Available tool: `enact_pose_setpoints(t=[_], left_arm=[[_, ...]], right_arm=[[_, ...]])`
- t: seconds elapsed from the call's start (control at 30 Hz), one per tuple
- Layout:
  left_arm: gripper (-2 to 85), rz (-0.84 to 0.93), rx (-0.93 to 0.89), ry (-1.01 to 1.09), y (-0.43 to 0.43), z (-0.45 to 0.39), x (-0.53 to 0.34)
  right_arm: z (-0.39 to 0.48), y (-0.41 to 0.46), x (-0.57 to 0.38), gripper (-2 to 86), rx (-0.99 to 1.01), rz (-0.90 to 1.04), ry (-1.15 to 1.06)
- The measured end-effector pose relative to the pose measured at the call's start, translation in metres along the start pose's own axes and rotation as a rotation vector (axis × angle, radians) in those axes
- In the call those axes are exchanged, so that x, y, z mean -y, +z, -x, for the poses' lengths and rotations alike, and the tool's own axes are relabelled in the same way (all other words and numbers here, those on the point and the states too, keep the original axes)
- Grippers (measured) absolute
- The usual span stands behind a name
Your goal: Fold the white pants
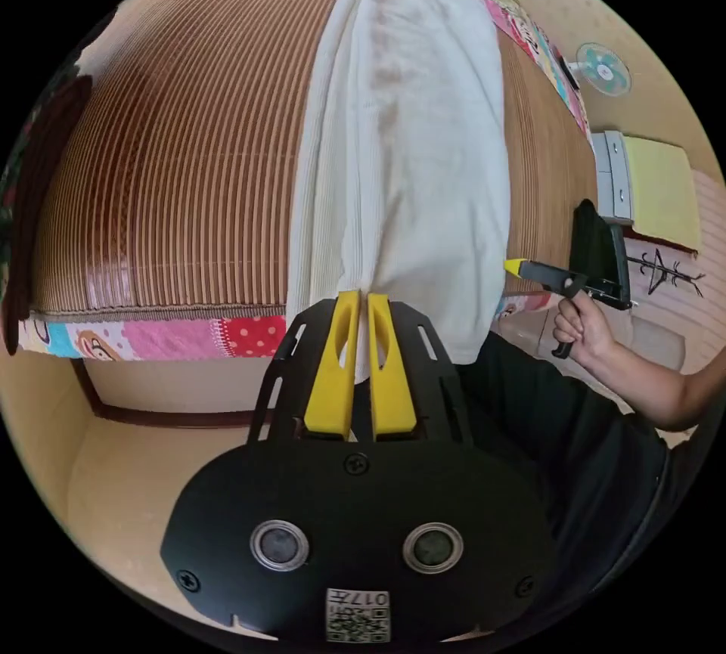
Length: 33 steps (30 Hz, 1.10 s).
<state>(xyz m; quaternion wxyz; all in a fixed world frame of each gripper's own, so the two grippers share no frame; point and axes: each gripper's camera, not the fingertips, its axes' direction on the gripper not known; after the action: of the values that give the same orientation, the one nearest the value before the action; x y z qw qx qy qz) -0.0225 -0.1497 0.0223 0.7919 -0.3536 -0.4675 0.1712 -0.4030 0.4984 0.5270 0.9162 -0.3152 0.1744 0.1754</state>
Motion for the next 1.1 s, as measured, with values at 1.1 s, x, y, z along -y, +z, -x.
enact_pose_setpoints(t=[1.1], left_arm=[[13.6, -0.054, -0.129, -0.070, 0.028, 0.066, -0.021]], right_arm=[[-0.058, 0.031, -0.013, 13.6, 0.181, 0.050, -0.053]])
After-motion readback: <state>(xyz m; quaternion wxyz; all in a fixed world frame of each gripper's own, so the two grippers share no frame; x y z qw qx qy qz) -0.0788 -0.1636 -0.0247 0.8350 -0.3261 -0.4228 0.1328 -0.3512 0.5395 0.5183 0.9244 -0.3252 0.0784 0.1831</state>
